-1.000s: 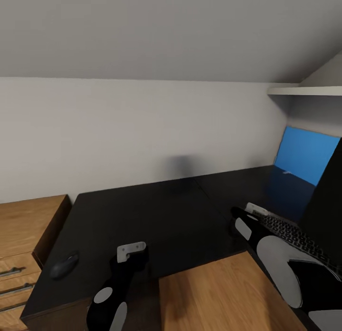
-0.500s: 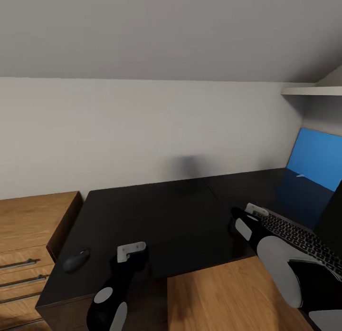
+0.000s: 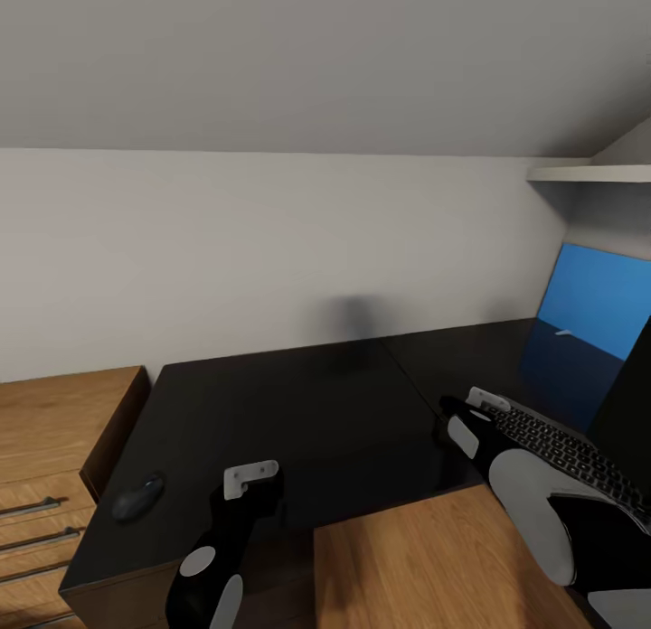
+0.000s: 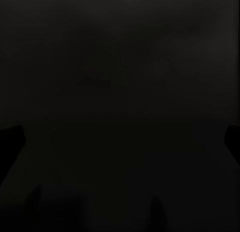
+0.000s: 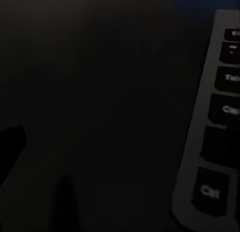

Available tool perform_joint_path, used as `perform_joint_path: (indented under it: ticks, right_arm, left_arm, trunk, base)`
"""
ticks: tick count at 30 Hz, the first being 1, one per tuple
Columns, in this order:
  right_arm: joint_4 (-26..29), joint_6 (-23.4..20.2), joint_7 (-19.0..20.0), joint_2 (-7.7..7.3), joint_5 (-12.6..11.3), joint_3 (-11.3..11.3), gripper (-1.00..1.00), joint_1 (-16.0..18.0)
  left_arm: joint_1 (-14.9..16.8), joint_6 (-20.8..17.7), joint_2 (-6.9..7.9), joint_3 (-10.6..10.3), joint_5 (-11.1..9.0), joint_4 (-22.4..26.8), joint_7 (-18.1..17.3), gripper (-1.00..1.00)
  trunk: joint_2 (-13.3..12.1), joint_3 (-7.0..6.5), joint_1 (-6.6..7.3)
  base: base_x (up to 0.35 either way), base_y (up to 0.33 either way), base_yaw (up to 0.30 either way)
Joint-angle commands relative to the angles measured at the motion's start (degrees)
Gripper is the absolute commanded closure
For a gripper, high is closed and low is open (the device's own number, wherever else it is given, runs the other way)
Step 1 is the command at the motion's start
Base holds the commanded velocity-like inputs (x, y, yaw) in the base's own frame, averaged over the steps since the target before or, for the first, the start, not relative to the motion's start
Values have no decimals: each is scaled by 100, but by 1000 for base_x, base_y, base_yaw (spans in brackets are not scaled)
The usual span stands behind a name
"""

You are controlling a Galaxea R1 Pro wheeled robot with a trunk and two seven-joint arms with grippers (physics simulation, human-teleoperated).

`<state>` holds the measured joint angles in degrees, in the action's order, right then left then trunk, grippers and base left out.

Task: In the bedroom, organize the workspace by keeping the computer under the desk, ensuring the monitor is on the desk, placing the keyboard on the desk next to the monitor, placing the mouse on the desk next to the keyboard, moving the folder from the swivel chair onto the desk next to the mouse, stacking the notebook on top of the folder with the pen on top of the notebook, and positioning the swivel chair next to the desk.

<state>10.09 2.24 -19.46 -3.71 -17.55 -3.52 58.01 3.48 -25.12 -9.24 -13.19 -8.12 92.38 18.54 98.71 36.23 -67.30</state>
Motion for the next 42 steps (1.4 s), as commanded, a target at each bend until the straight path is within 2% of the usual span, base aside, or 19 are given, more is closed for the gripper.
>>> perform_joint_path:
  ticks: [1,18,26,35,42]
  right_arm:
    - [-23,29,-14,1,-53,-143,-100,0]
    - [-25,140,-7,19,-47,-140,-100,0]
    - [-29,137,-1,16,-47,-140,-100,0]
    - [-47,137,17,16,-47,-140,-100,0]
    - [-57,137,25,16,-47,-140,-100,0]
  left_arm:
    - [4,-15,2,-11,-60,7,53,-100]
    - [4,-3,2,-34,-41,-97,53,-100]
    - [4,-2,2,-34,-40,-98,53,-100]
    - [4,-10,2,-34,-57,-98,53,-100]
    - [4,-2,2,-40,-69,-96,49,-100]
  trunk:
    - [-39,-11,23]
    - [-721,-317,396]
    - [-1042,-486,572]
    - [-1042,-523,572]
    - [-1042,-530,572]
  base:
    - [0,0,-34]
    - [0,0,-4]
    - [0,0,-158]
    - [0,0,-206]
    - [0,0,-53]
